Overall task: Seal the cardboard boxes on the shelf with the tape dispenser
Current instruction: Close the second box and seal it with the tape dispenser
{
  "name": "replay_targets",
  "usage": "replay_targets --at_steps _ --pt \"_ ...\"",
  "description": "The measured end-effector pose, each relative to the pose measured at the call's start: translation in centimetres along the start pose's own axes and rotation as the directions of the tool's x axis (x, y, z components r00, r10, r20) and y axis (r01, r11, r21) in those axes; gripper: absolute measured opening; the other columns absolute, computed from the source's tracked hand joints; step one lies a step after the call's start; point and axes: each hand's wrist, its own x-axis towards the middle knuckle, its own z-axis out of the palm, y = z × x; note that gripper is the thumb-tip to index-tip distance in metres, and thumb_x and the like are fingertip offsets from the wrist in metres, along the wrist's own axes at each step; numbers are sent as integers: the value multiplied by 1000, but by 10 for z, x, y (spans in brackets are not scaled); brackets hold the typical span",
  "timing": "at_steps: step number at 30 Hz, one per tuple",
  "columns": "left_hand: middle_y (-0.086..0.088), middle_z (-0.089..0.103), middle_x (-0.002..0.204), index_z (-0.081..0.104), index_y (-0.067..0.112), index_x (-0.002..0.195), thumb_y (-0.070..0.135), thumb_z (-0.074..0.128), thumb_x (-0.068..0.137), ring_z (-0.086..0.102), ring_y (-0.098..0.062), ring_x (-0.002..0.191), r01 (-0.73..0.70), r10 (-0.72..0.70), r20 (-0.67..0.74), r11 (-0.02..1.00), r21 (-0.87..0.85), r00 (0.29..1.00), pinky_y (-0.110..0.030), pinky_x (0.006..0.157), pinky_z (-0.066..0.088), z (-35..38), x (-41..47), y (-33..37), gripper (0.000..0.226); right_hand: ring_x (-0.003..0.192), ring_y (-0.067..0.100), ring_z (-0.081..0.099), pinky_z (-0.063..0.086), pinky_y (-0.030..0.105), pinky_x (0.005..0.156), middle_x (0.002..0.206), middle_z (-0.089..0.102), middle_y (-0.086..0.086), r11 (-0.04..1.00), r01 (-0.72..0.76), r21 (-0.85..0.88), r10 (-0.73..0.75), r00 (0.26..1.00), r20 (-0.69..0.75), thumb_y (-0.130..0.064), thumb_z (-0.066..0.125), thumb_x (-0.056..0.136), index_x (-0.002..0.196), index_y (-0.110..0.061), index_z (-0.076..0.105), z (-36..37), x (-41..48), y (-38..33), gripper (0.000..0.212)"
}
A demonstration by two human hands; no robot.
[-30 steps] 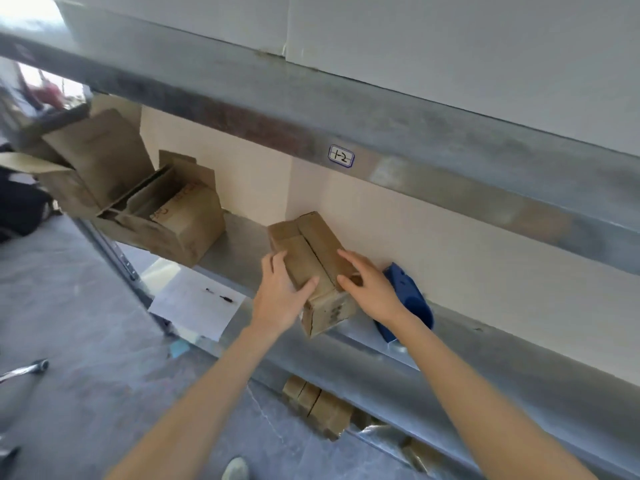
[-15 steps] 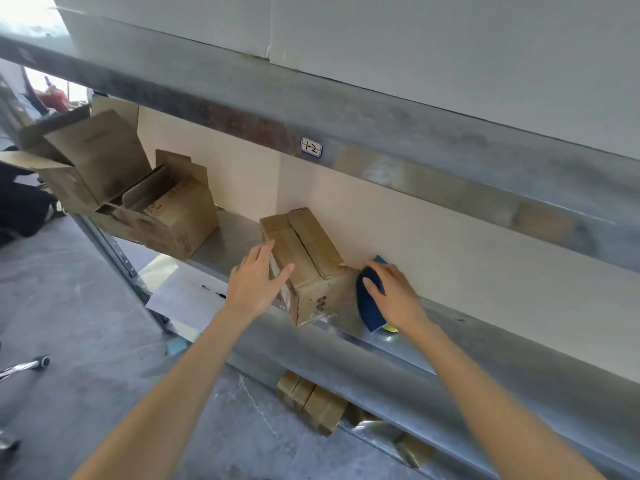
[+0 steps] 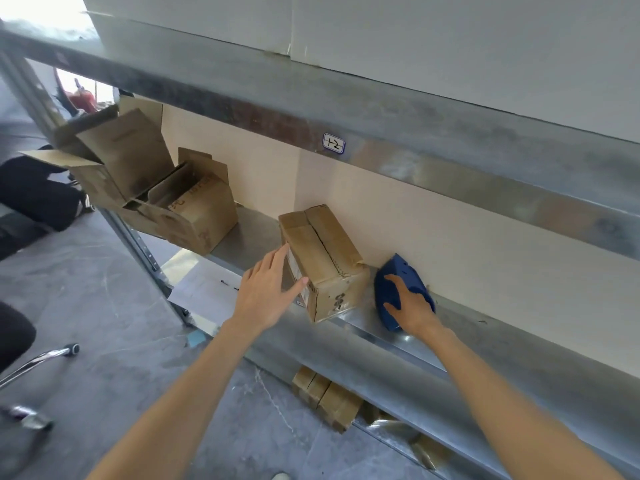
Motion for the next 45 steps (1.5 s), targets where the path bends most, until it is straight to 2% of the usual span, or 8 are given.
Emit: replay_targets --at_steps 3,7,15,19,23,29,41,45 --pt "0 29 161 22 21 157 59 45 97 33 -22 146 -8 9 -15 999 46 1000 -42 119 27 -4 -1 -1 74 51 18 43 37 27 46 58 43 7 998 -20 63 18 999 31 -12 51 99 153 -30 17 -4 6 -1 66" --pt "-1 30 161 25 20 156 58 45 97 32 -23 147 -17 20 -29 995 97 999 -41 119 24 -7 -2 -3 73 51 17 39 29 18 38 64 43 9 993 -25 116 17 997 69 1 51 94 150 -28 22 -11 13 -2 70" --pt "-3 32 160 29 19 154 57 45 98 30 -24 147 -47 54 -42 985 167 998 -43 121 23 -10 2 -8 70 55 18 42 31 21 41 72 47 10 996 -52 76 45 995 90 6 42 91 153 -33 19 -16 10 -7 77" --pt "-3 32 161 31 19 154 57 45 98 29 -25 148 -58 65 -37 982 178 997 -44 122 22 -12 7 -11 69 61 22 54 43 31 51 88 63 20 994 -70 90 73 997 -32 -13 45 97 149 -44 21 -25 -5 -8 66" --pt "-2 37 157 38 19 151 56 45 98 33 -23 145 -101 111 -53 980 173 992 -43 119 22 -15 16 -6 64 76 24 63 54 36 71 100 69 7 997 -16 -82 -5 968 -250 -48 43 101 144 -50 28 -52 -25 -15 46" --pt "-1 50 148 49 20 144 46 52 99 41 -22 140 -225 231 -60 970 91 971 -42 115 28 -25 30 17 52 56 15 53 40 31 55 65 53 -10 986 130 -109 -159 927 -338 -47 49 98 138 -55 35 -94 -50 -33 43" --pt "13 60 136 57 28 137 25 64 97 53 -4 124 -282 314 60 909 -307 947 -33 106 44 -45 48 33 41 50 10 43 44 28 59 59 48 -7 780 491 -389 -568 816 -109 -53 53 94 143 -56 30 -94 -69 -75 54" --pt "11 57 140 55 23 140 9 59 99 46 5 125 -300 386 186 880 -369 903 -3 96 34 -45 46 26 44 46 11 37 40 26 53 51 37 -6 715 563 -414 -643 762 -74 -54 51 95 143 -55 29 -84 -72 -80 53"
